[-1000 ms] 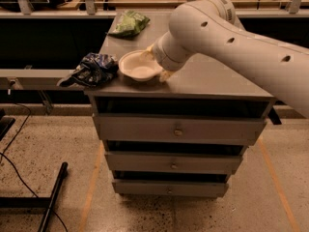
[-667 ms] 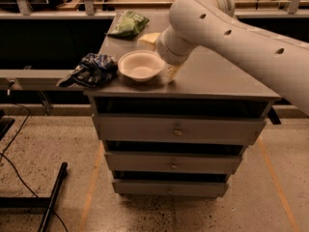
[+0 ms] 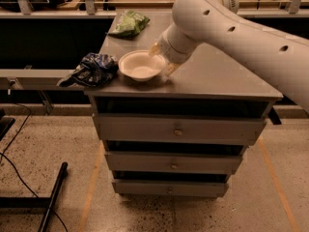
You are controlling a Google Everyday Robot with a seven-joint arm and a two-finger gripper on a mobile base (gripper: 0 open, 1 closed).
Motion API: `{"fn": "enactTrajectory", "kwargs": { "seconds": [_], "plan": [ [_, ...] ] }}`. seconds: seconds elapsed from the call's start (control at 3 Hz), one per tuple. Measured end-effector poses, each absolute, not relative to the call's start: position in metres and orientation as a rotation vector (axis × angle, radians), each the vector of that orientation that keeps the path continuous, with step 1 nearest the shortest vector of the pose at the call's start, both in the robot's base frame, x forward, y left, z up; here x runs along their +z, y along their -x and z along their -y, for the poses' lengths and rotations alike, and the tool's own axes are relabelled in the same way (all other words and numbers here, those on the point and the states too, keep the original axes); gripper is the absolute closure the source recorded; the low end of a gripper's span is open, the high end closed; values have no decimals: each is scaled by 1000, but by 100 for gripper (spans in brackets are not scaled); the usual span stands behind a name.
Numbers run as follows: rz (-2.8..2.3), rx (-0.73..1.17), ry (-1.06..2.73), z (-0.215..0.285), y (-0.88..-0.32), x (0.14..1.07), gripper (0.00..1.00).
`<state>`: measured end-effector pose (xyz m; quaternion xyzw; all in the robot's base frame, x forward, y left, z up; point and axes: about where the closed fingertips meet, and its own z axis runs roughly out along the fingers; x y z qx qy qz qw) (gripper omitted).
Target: Move paper bowl near blue chip bag
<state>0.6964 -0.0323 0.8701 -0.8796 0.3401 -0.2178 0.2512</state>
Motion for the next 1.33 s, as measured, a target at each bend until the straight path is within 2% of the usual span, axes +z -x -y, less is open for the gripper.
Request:
{"fn": "enactTrajectory", "kwargs": {
  "seconds": [0.33,0.67,1.33],
  "plan": [
    [-1147,-656,2283,91,-728,897,72],
    [-1345,-723,2159,151,-752,920,72],
    [-1359,-729,2142,155,-754,924,26]
  ]
}}
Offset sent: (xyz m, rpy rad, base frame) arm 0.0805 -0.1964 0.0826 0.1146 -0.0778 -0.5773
